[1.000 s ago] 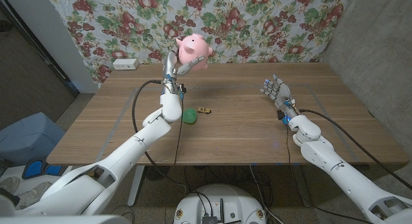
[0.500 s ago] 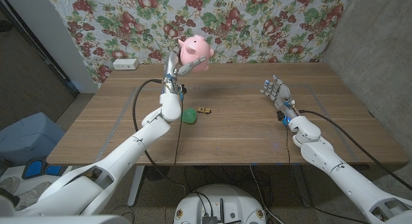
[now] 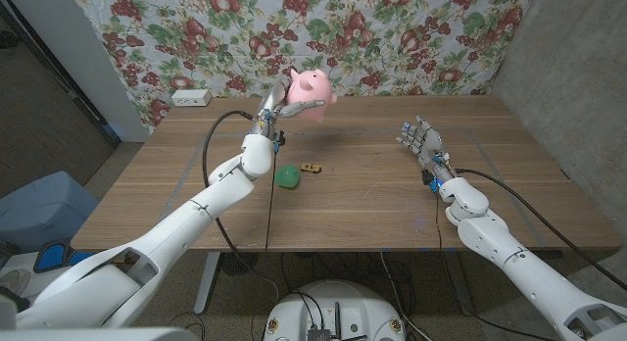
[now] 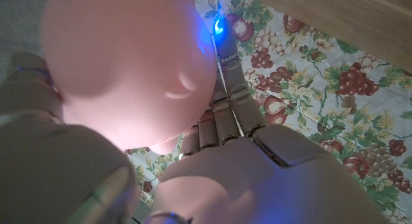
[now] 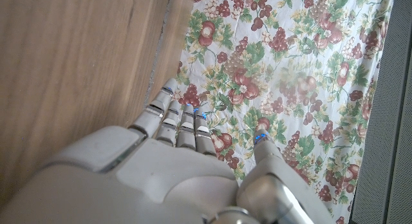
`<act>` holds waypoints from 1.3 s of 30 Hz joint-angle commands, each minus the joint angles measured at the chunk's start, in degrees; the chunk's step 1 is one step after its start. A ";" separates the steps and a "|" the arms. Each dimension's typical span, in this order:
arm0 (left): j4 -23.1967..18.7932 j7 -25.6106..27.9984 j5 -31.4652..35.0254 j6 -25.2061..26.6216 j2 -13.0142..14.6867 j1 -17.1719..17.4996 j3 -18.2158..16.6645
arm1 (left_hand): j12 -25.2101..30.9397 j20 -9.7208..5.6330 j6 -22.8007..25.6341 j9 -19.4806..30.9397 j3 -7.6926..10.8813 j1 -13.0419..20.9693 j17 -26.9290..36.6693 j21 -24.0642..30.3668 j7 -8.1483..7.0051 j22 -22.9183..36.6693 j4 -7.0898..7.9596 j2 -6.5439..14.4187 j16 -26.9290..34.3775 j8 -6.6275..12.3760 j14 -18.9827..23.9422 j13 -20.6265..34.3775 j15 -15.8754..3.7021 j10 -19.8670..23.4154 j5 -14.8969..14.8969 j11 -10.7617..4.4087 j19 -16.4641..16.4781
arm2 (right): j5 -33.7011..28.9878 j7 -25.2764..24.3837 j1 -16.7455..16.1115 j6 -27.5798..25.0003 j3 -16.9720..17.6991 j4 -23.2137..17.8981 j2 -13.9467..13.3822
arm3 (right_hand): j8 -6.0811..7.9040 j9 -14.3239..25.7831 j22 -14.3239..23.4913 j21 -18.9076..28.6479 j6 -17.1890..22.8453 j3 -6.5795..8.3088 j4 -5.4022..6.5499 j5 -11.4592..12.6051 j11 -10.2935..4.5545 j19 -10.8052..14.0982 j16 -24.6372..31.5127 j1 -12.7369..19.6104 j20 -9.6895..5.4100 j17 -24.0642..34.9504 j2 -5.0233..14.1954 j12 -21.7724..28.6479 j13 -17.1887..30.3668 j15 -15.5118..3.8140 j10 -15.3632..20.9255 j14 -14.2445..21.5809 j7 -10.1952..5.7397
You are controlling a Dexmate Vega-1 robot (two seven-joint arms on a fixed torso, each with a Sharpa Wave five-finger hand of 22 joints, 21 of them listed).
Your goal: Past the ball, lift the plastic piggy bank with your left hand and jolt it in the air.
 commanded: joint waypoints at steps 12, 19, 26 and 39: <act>-3.68 -6.93 0.14 6.59 3.37 -1.18 1.83 | -0.37 -7.35 22.96 0.15 1.35 34.00 -0.03 1.25 -11.01 -0.46 0.07 28.49 -0.30 0.49 20.84 0.46 -18.67 20.28 0.43 -18.16 -3.63 | -0.46 -0.98 -0.68 -0.19 -0.06 -1.09 0.01 | 0.01 0.34 0.20 -0.55 0.47 0.12 -0.30 0.40 0.29 0.75 0.08 -0.03 -0.11 0.03 1.46 0.20 0.12 0.10 0.33 0.55 -0.23; -3.31 -6.13 -0.14 5.67 3.26 -0.99 1.55 | -0.61 -7.30 23.02 0.19 1.43 33.95 0.03 1.74 -10.96 -0.75 0.07 28.44 -0.38 0.53 20.86 0.61 -18.67 20.19 0.52 -18.11 -3.81 | -0.54 -1.20 -0.71 -0.29 -0.11 -1.26 0.06 | 0.01 0.34 0.20 -0.67 0.46 0.12 -0.29 0.40 0.26 0.81 0.08 -0.05 -0.12 0.03 1.47 0.19 0.12 0.04 0.32 0.55 -0.11; -1.61 -3.11 -0.37 1.85 2.52 -0.38 0.82 | -0.82 -7.23 22.98 0.16 1.55 33.86 0.00 2.24 -11.13 -1.16 0.09 28.40 -0.57 0.48 20.77 0.75 -18.67 20.32 0.61 -18.22 -4.18 | -0.71 -1.27 -0.61 -0.32 -0.24 -1.30 0.13 | 0.02 0.34 0.21 -0.80 0.48 0.12 -0.28 0.39 0.30 0.91 0.09 -0.06 -0.10 0.02 1.46 0.19 0.12 0.01 0.31 0.58 -0.11; 3.15 6.45 -0.36 -8.67 -0.53 1.54 -1.57 | -1.26 -7.15 22.93 0.11 1.72 33.74 0.17 3.00 -11.26 -1.77 0.11 28.38 -0.67 0.40 20.76 0.84 -18.67 20.40 0.69 -18.26 -4.68 | -0.93 -1.54 -0.42 -0.57 -0.42 -1.57 0.24 | 0.03 0.34 0.21 -1.05 0.51 0.14 -0.29 0.40 0.26 0.99 0.07 -0.04 -0.09 0.01 1.49 0.19 0.12 0.04 0.33 0.56 -0.14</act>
